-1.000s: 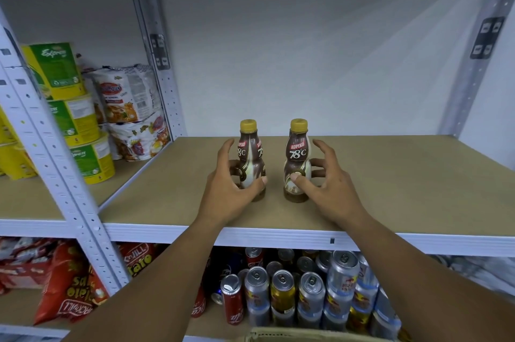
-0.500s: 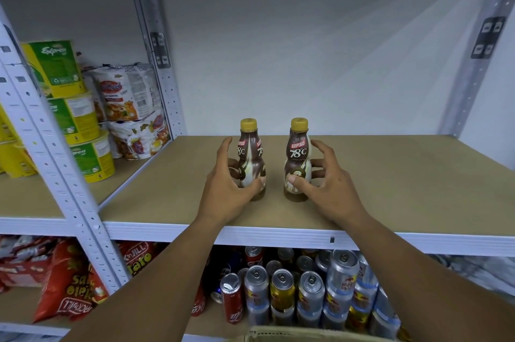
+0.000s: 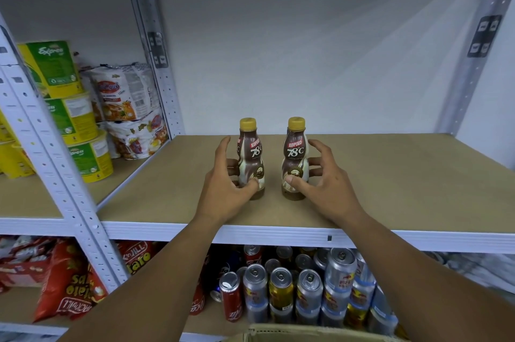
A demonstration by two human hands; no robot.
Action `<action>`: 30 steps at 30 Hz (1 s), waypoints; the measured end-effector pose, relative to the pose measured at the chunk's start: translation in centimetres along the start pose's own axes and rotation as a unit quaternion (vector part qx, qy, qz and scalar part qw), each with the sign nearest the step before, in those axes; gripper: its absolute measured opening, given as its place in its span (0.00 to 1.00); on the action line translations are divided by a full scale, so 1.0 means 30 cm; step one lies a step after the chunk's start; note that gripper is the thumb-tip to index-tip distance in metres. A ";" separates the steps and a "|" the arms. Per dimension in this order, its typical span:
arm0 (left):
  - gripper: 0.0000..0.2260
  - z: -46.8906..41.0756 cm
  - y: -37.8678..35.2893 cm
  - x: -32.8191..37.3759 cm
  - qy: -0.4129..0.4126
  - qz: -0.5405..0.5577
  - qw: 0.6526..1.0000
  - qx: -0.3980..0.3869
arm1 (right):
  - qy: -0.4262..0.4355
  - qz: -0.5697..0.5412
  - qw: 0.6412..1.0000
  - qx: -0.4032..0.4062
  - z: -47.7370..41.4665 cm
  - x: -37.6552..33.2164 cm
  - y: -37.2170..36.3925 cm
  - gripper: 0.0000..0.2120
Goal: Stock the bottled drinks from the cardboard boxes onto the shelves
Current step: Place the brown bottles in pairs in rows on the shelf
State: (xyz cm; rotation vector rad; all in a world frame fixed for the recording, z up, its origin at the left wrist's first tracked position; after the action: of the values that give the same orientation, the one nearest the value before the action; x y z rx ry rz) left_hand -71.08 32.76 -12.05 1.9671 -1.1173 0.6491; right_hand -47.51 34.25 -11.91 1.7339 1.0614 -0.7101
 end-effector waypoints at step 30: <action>0.48 0.002 -0.038 0.008 -0.004 0.014 0.998 -0.053 | 0.000 -0.017 0.999 -0.032 0.004 -0.007 -0.016 0.40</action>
State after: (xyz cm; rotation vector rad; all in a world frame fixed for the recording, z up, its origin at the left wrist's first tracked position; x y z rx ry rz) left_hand -69.97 32.97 -12.33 1.8680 -1.1634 0.5843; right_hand -48.04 34.14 -12.00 1.6645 1.1043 -0.6887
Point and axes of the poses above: each hand's wrist, its own z-axis away from the middle knuckle, its own y-axis out of the back of the hand, x = y × z, the point moved 8 cm from there along -z, towards the middle knuckle, and after that the axes turned 7 degrees about -y, right-handed, at the moved point
